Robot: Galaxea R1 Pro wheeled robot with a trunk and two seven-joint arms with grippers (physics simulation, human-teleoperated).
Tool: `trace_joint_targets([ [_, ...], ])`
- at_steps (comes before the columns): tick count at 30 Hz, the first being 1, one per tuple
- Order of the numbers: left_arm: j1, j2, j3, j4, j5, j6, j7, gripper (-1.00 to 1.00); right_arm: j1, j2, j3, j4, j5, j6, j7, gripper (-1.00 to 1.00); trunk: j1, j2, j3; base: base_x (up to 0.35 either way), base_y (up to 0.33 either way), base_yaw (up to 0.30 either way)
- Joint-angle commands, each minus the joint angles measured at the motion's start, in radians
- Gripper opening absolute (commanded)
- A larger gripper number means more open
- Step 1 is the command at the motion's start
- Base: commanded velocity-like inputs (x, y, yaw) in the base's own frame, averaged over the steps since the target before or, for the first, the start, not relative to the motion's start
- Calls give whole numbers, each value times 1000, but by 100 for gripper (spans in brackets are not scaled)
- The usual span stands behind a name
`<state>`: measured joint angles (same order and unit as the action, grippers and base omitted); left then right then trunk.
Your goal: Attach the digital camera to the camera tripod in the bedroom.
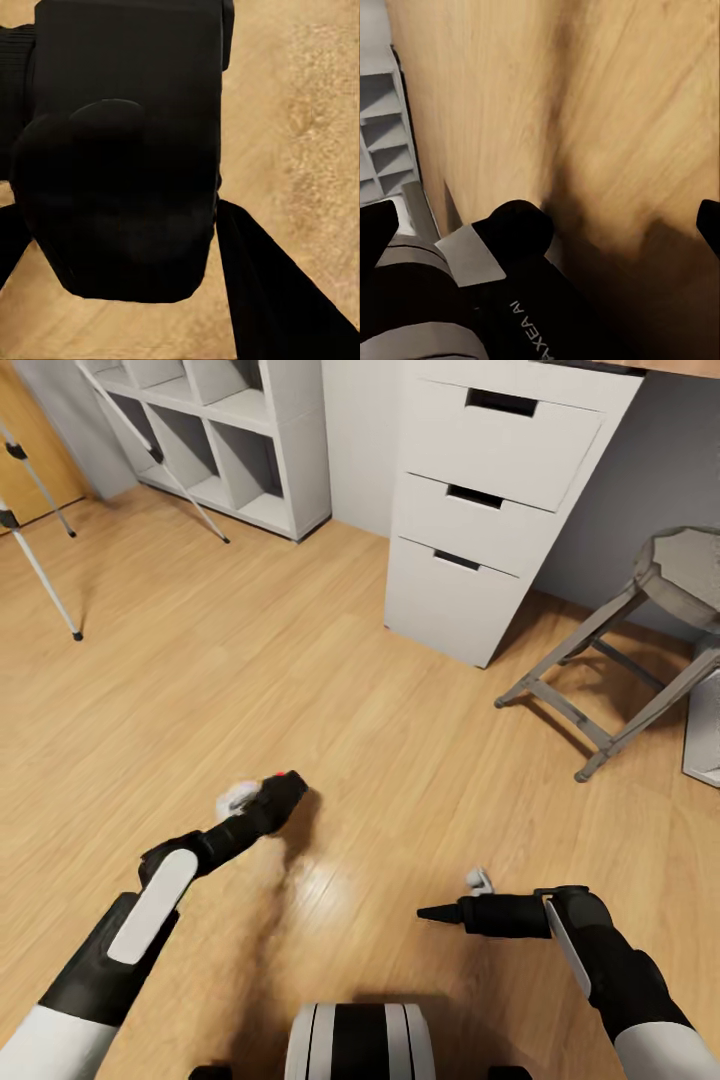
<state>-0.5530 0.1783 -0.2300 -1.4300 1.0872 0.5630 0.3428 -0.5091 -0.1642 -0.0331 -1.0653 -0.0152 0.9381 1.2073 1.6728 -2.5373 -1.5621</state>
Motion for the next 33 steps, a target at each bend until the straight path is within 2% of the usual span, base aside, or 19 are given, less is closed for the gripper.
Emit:
trace_joint_targets([
  [1, -1, 62, 2, -3, 56, 3, -145, -100, 0, 0, -6, 0, -2, 8, 1, 100, -1, 0, 4, 0, 0, 0],
  [2, -1, 91, 3, 0, 94, 3, -207, -100, 0, 0, -10, 0, -2, 8, 1, 100, -1, 0, 7, 0, 0, 0],
  [3, -1, 144, 3, 9, 157, 3, -337, -100, 0, 0, -19, 0, -2, 7, 0, 100, -2, 0, 11, 0, 0, 0],
  [4, -1, 165, 3, 16, 179, 4, -398, -100, 0, 0, -22, 0, -2, 7, 0, 100, -2, 1, 15, 0, 0, 0],
  [5, -1, 199, 3, 34, 212, 4, -509, -100, 0, 0, -26, 1, -2, 7, -1, 100, -3, 1, 19, 0, 0, 0],
  [7, -1, 220, 3, 57, 232, 5, -601, -100, 0, 0, -29, 1, -2, 7, -1, 100, -3, 1, 27, 0, 0, 0],
  [8, -1, 234, 3, 82, 245, 6, -677, -100, 0, 0, -31, 1, -2, 7, -1, 100, -4, 2, 31, 0, 0, 0],
  [12, -1, 250, 3, 129, 259, 8, -793, -100, 0, 0, -33, 1, -2, 7, -2, 100, -6, 3, 46, 0, 0, 0],
  [14, -1, 255, 3, 139, 262, 8, -822, -100, 0, 0, -34, 1, -2, 7, -2, 100, -7, 3, 54, 0, 0, 0],
  [20, -1, 258, 3, 148, 260, 10, -849, -100, 0, 0, -34, 0, 1, 8, -1, 100, -9, 4, 77, 0, 0, 0],
  [29, -1, 254, 2, 148, 251, 6, -851, -100, 0, 0, -35, -1, 1, 8, 1, 100, -13, 7, 112, 0, 0, 0],
  [33, -1, 251, 2, 148, 228, 4, -848, -100, 0, 0, -36, -1, 1, 8, 1, 100, -15, 7, 127, 0, 0, 0],
])
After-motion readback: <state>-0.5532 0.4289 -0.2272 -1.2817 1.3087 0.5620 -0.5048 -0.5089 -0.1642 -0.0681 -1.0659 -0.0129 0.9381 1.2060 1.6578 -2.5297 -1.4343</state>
